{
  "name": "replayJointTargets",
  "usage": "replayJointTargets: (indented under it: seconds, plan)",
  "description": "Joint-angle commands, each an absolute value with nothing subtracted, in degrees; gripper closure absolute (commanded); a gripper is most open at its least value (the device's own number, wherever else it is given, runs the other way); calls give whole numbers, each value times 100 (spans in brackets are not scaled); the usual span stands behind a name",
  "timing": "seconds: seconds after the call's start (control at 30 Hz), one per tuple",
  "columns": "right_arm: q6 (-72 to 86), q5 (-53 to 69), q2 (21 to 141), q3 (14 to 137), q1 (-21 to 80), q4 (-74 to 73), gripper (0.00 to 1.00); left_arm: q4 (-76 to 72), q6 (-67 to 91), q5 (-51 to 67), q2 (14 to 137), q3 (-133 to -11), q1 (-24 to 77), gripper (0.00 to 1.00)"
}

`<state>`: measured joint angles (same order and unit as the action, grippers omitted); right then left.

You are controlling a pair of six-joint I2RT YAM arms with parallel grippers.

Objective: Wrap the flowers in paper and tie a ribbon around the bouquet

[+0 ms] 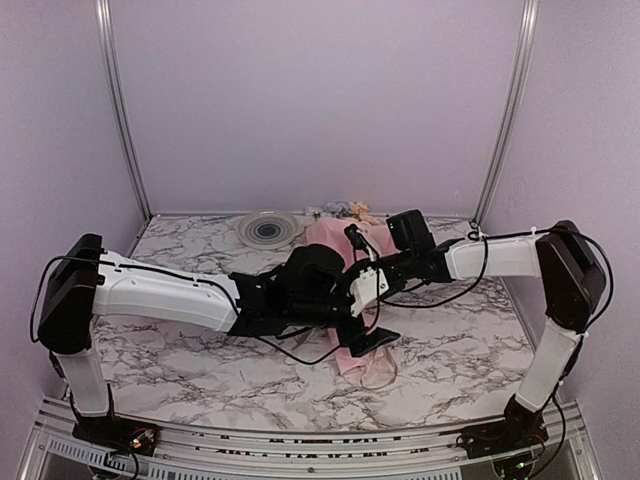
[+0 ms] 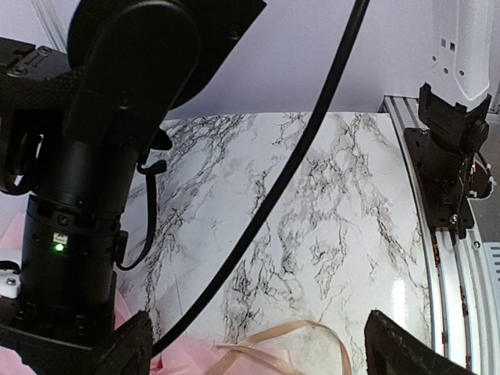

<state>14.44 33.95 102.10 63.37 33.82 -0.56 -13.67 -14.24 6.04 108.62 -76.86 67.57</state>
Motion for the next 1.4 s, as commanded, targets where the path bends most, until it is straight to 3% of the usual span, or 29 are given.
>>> replayJointTargets:
  seconds: [0.0, 0.13, 0.27, 0.33, 0.4, 0.53, 0.7, 0.93, 1.2, 1.3, 1.37]
  plan:
    - [1365, 3387, 10169, 6512, 3366, -89, 100, -1434, -1638, 109, 10319, -7390, 6731, 8]
    - [1547, 3424, 10169, 6488, 3411, 55, 100, -2200, -972, -210, 9783, -6681, 6402, 18]
    - [1832, 3248, 10240, 6485, 3648, 300, 100, -2786, -54, -747, 9442, -5830, 5941, 42]
    - [1961, 3073, 10327, 6532, 3778, 320, 100, -2941, 375, -784, 9459, -5557, 5739, 47]
    - [2224, 2942, 10419, 6552, 3854, 375, 100, -3131, 666, -841, 9568, -5342, 5623, 48]
    - [2559, 2729, 10502, 6497, 3929, 625, 100, -3781, 992, -1085, 9833, -5000, 5517, 39]
    - [2597, 2713, 10685, 6597, 4052, 665, 97, -4056, 1391, -835, 10211, -5017, 5258, 39]
    - [2063, 2571, 10743, 6988, 4140, -141, 67, -4310, 1823, -453, 10229, -4768, 4933, 42]
    - [1126, 2069, 10524, 7604, 4228, -1505, 50, -4430, 1689, -368, 10310, -4770, 4904, 36]
    - [908, 1651, 10193, 7626, 4215, -1842, 49, -4430, 1498, -108, 10337, -4816, 4904, 35]
    - [829, 1395, 9928, 7500, 4187, -2154, 56, -4405, 1334, 294, 10293, -4807, 4904, 33]
